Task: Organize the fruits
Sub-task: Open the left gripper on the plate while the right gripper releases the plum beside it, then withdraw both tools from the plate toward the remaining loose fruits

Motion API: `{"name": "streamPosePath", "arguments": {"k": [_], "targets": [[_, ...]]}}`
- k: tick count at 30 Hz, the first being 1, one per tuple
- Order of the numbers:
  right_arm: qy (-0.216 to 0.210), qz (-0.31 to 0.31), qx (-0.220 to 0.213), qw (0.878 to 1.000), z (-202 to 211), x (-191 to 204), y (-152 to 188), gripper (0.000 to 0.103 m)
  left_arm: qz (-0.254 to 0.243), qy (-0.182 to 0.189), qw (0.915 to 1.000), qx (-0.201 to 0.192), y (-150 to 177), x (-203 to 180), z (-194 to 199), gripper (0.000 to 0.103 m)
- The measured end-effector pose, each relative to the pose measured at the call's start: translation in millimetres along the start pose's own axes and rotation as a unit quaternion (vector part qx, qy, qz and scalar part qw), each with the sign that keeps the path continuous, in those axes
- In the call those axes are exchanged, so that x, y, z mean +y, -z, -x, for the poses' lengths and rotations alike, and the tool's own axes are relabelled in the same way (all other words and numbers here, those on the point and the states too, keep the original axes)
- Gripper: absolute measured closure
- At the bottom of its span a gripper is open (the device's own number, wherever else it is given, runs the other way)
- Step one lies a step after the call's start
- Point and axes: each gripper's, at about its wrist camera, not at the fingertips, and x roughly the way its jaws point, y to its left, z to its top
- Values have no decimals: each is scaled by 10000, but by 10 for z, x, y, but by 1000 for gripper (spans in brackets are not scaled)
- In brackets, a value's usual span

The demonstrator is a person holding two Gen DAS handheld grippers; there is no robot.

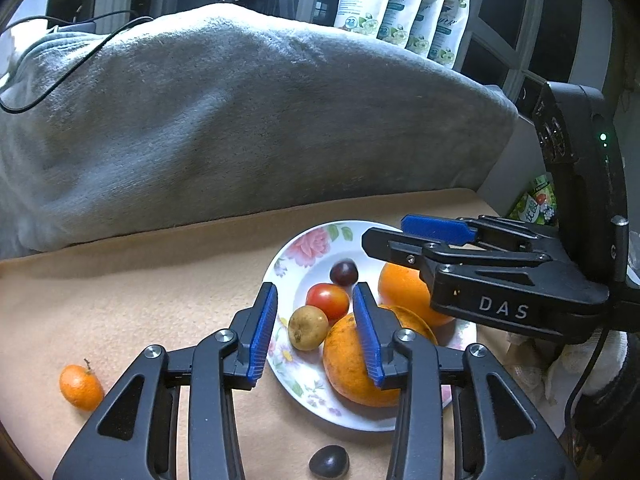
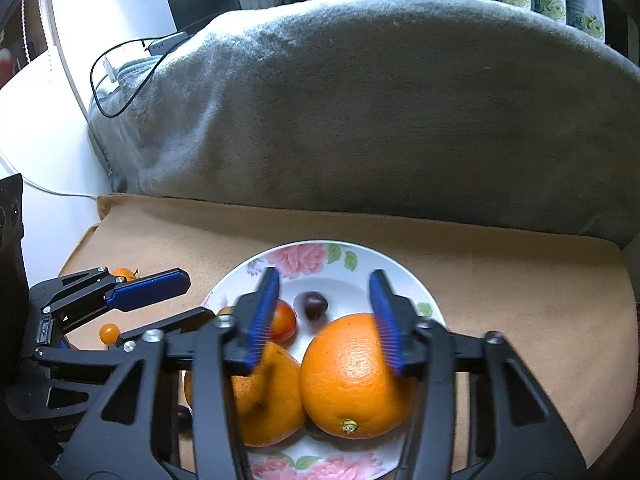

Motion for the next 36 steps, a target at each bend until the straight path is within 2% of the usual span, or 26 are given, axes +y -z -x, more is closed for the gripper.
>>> {"name": "streamPosePath", "arguments": {"k": [3,6,7,8,11,13,20,24,36], "targets": [[18,-12,-37,10000,21,-10,-15,51,-5,10,10000,-10,-2,-10,7,61],[54,-14,-123,9999,47,-11,-18,33,-36,6,10000,-29,-5,-29,25,52],[67,-8,-150,9999,57,-8,-19,28,-48,-13,10000,-43,-7,-36,35,45],[79,-3,-171,9998,67,-7,-19,26,-56,-27,10000,-59,-11,-39,44,38],[97,-13,-219,9997,88,-3,-18,22,-72,-50,9999,-79,-27,-53,66,31],[103,-29,-257,9996,105,-2,-21,14,-86,-75,9999,-73,-35,-61,68,29],[211,-21,-307,9993,157,14,-17,12,-53,-155,9998,-77,-45,-55,111,29],[226,-94,-421,9988,226,6,15,4,-80,-222,9997,-115,-54,-70,186,29],[253,-91,-615,9977,501,87,129,3,-25,-359,9992,-184,-13,-66,383,29]]}}
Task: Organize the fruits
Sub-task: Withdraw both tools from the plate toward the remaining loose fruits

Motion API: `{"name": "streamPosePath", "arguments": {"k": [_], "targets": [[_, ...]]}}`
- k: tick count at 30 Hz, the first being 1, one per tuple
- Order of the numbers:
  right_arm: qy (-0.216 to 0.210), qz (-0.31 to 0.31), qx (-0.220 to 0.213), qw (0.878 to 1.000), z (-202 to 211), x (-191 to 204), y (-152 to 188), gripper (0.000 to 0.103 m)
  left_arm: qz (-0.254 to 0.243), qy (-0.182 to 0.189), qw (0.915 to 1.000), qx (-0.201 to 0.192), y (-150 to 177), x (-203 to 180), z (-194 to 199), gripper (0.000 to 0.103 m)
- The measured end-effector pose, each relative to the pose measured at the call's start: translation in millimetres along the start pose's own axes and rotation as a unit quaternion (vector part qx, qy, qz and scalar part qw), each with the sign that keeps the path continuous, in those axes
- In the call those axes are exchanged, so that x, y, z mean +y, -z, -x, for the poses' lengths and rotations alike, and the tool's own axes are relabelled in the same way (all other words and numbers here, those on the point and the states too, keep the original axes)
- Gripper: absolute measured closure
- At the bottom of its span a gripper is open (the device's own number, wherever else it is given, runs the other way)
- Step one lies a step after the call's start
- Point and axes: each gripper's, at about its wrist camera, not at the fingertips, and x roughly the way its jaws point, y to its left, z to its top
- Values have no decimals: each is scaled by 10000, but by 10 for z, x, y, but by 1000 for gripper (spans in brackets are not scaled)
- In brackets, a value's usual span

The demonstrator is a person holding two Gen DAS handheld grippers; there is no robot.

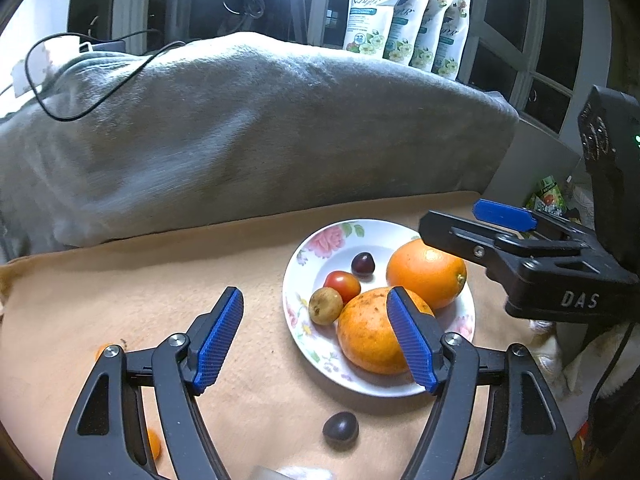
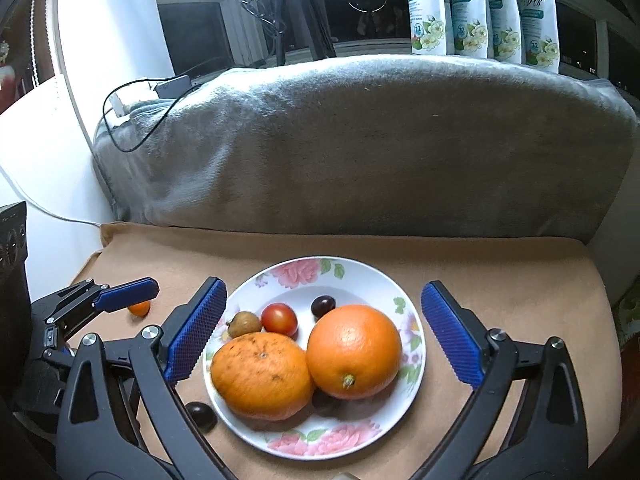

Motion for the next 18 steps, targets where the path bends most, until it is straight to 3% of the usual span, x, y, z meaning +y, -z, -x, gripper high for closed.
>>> {"name": "streamPosePath", "arguments": {"k": [12,18], "targets": [[-75,288,-64,9995,288,282,168,3,223,-174,9995,-150,150,217,354,29],[-215,131,-262,9993,514,340,176,3,324,-347,9988,-133,284,409,495,29]]}}
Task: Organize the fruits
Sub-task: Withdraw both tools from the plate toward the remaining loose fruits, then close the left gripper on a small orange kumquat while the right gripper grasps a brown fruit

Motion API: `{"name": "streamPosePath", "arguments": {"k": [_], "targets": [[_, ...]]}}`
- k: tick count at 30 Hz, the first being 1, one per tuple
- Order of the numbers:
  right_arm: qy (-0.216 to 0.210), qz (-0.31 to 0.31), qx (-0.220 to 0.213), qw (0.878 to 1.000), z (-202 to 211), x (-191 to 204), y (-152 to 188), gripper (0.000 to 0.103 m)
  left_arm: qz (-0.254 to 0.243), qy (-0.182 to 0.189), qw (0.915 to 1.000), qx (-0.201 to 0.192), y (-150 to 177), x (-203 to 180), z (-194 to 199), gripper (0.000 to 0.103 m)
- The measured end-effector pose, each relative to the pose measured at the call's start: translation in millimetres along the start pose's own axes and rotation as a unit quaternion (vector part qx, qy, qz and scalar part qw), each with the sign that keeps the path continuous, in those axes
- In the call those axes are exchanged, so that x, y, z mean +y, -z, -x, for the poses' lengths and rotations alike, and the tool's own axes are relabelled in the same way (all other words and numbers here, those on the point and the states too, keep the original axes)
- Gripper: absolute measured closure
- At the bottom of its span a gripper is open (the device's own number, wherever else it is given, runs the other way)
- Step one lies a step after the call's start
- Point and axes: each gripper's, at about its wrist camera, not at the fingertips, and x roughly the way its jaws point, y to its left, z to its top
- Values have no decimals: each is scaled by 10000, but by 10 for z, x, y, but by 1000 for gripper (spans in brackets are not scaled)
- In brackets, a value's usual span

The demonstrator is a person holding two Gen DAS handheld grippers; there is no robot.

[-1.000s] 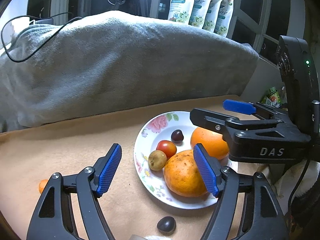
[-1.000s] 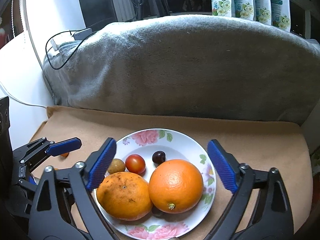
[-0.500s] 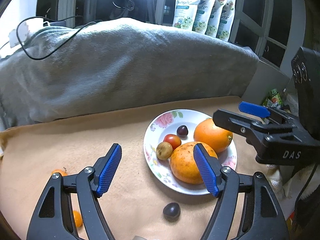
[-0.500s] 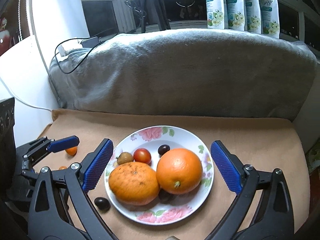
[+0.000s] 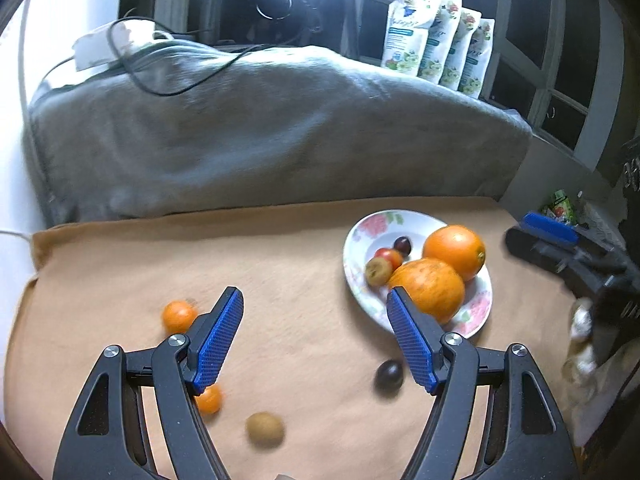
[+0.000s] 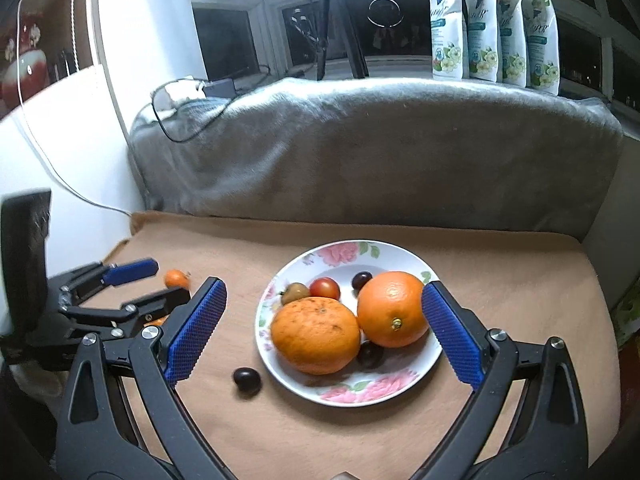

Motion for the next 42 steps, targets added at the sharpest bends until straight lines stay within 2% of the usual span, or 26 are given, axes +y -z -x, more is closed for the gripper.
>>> {"name": "streamPosePath", "arguments": {"k": [7,16,21,27,35,42], "targets": [[-45,20,-111,9999,172,84,34,3,187,-319,9993,-5,190,364,213,29],[-292,213,-31,9993,181,303,162,3,771,-638,9950,18,392,907,375,29],[-499,423,105,9978,127,486,263,3,1007,-665,9927,70,500,1113,409,29],[-736,556,328,9952,7,675,393,4,1069,-569,9925,154,594,1133,395,40],[-1118,1014,770,9855,-192,1011,593,19,1065,-308,9933,325,673,1042,309,52],[-1376,1226,1247,9749,-459,1188,749,39,1234,49,9911,489,693,1006,195,58]]}}
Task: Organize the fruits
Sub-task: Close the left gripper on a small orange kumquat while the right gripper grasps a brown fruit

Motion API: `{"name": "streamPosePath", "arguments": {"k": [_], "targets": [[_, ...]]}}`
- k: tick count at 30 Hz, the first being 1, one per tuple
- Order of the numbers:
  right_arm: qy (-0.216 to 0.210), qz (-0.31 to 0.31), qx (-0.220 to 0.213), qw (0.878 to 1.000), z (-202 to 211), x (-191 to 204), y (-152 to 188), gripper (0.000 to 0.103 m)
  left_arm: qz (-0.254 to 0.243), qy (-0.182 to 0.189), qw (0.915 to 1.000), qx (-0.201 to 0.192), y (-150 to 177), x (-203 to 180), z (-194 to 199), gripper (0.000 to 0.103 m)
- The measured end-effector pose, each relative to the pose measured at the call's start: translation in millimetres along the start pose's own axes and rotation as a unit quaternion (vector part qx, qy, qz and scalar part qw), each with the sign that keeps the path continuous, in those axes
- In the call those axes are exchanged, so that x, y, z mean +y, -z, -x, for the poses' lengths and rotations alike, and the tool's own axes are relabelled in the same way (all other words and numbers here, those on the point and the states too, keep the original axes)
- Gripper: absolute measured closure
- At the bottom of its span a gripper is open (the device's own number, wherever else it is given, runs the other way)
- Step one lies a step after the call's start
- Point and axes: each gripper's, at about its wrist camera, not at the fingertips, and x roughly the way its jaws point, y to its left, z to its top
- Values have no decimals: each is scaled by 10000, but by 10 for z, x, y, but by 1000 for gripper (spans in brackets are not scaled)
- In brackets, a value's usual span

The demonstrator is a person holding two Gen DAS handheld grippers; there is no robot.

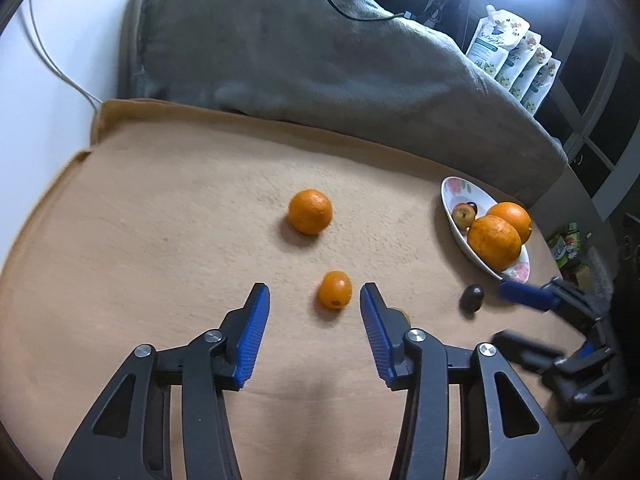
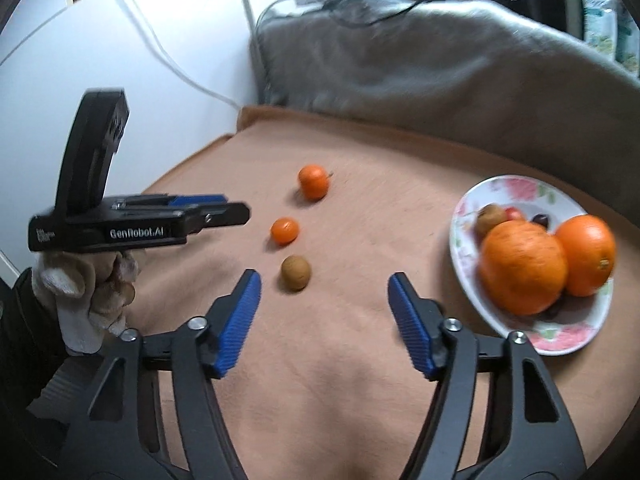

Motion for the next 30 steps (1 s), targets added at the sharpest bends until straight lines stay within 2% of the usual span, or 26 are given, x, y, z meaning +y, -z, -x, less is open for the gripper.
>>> {"name": "streamPosePath", "arguments": {"k": [11,22,30], "targets": [[-168,222,391,9988,-389,116,-27,52,11,158,9995,263,-12,-25,-217,64],[-223,347,591,9974,-575,158,-105,59,-25,250,9987,432,-36,-39,-391,68],[-211,411,671,9967,-670,185,-125,64,-61,244,9983,532,-27,-29,-475,75]]}}
